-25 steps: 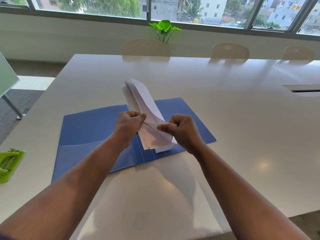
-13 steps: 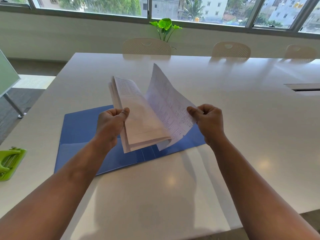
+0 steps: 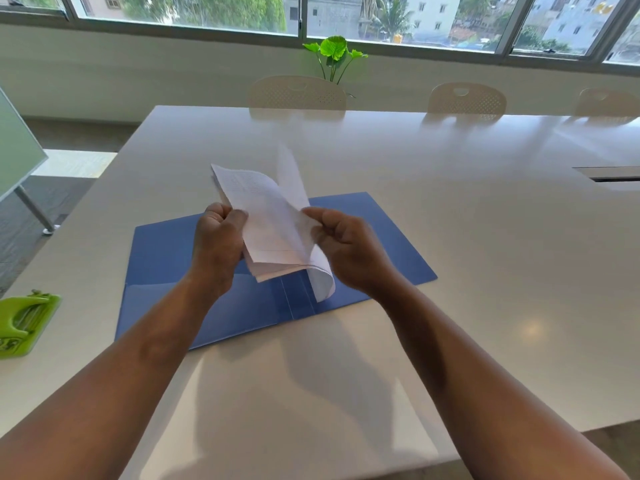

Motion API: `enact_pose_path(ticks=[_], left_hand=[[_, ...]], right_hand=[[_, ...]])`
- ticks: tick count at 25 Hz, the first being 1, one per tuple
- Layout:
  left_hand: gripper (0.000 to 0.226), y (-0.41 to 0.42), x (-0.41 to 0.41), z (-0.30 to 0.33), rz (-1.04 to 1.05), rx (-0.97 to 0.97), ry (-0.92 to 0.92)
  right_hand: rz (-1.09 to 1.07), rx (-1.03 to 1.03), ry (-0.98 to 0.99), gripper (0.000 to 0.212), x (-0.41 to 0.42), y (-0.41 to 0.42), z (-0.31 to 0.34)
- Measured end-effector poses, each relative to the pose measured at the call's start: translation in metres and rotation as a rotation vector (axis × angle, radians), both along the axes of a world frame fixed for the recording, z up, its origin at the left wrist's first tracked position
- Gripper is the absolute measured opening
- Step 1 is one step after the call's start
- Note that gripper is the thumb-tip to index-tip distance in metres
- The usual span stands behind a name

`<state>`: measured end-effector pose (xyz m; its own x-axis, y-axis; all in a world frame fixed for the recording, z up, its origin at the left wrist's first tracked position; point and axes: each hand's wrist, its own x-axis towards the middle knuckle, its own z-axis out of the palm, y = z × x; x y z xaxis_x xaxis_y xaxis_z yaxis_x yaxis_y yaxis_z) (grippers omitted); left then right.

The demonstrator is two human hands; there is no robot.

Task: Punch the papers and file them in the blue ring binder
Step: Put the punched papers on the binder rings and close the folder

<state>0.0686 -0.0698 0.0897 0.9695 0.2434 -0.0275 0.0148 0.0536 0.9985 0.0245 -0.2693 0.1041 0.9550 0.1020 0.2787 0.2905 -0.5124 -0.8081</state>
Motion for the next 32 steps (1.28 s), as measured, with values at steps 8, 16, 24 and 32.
enact_pose_path(ticks=[8, 16, 24, 32], left_hand=[[0.078, 0.0, 0.001, 0.013, -0.025, -0.083, 0.104], [0.039, -0.015, -0.001, 0.016, -0.501, -0.242, 0.076], [0.064, -0.038, -0.004, -0.049, -0.482, 0.419, 0.123], [0.066, -0.057, -0.002, -0.072, -0.45, 0.951, 0.039]], right_hand=[[0.194, -0.049, 0.009, 0.059, -0.014, 0.025, -0.01], [-0.168, -0.164, -0.078, 0.058, 0.002, 0.003, -0.04], [-0.405, 0.511, 0.352, 0.045, 0.009, -0.031, -0.035], [-0.592, 1.023, 0.411, 0.046, 0.029, -0.085, -0.05]])
